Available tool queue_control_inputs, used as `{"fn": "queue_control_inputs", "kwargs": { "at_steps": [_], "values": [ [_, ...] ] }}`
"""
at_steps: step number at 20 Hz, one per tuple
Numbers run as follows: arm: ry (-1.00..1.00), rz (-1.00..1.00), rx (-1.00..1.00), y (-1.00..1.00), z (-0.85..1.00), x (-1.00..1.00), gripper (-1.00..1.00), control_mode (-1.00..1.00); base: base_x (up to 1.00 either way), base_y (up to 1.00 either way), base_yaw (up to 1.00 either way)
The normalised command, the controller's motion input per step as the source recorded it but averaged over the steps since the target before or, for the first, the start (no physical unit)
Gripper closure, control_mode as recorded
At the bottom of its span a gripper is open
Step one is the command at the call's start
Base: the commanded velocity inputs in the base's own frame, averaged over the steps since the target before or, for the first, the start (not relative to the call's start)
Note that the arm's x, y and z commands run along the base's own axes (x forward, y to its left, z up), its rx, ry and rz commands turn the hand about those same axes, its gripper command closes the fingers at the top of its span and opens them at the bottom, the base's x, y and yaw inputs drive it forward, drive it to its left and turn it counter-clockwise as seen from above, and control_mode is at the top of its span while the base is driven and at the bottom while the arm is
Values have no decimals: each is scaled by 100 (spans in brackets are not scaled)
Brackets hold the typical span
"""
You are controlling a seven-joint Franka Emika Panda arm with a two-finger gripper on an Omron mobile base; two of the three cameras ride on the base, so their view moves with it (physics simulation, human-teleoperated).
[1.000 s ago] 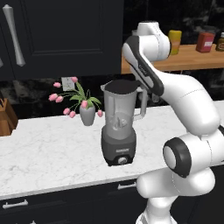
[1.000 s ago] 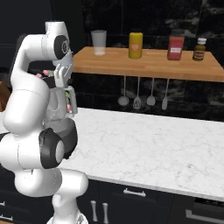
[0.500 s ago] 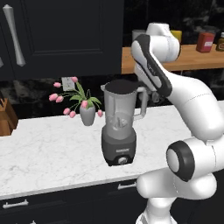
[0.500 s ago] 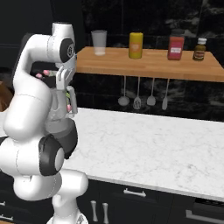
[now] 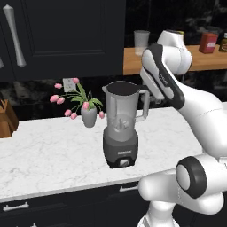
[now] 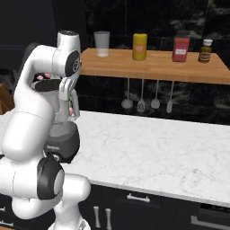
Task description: Close the lid blender by securely placing the lid on top.
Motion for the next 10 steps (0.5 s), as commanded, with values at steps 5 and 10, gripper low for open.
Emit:
{"fn": "queue_control_inputs", "kwargs": {
  "at_steps": [5,10],
  "values": [
    [0,0,6,0,0,-1,-100,-100,0,0,0],
    [-7,0,13,-26,5,-19,-100,-100,0,0,0]
  ]
}}
